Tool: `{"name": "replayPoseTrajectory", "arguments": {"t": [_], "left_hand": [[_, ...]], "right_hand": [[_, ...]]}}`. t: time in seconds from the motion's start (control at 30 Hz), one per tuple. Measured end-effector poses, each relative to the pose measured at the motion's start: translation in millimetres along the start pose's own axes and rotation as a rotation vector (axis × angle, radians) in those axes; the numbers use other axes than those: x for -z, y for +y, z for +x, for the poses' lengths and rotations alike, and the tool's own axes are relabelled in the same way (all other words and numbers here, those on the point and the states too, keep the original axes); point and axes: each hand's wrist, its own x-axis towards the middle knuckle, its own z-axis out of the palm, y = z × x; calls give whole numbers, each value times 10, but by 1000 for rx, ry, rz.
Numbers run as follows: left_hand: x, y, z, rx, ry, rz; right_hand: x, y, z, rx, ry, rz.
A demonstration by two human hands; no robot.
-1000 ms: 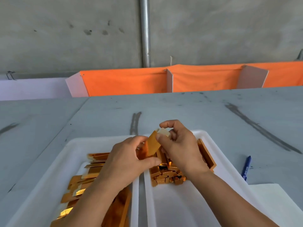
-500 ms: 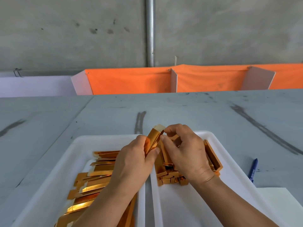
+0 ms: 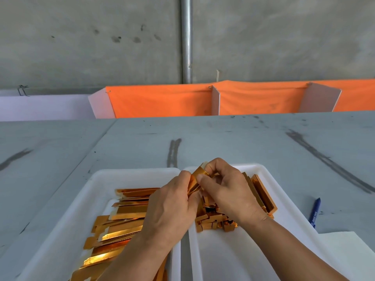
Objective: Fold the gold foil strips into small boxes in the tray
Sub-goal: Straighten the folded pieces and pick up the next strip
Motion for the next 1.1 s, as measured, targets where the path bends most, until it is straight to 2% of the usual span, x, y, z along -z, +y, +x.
{"name": "replayPoseTrajectory", "arguments": {"t": [0.67,0.9,1.1], "left_hand": [[-14,-20,-4,-35,1,40],[-26,-18,-8,-15,-18,73],[1,7,-7,-65,-11,159]], "right_hand": [[76,42,24,66,92,-9],[59,70,27,217,221,-325],[93,86,35,237,244,-431]]}}
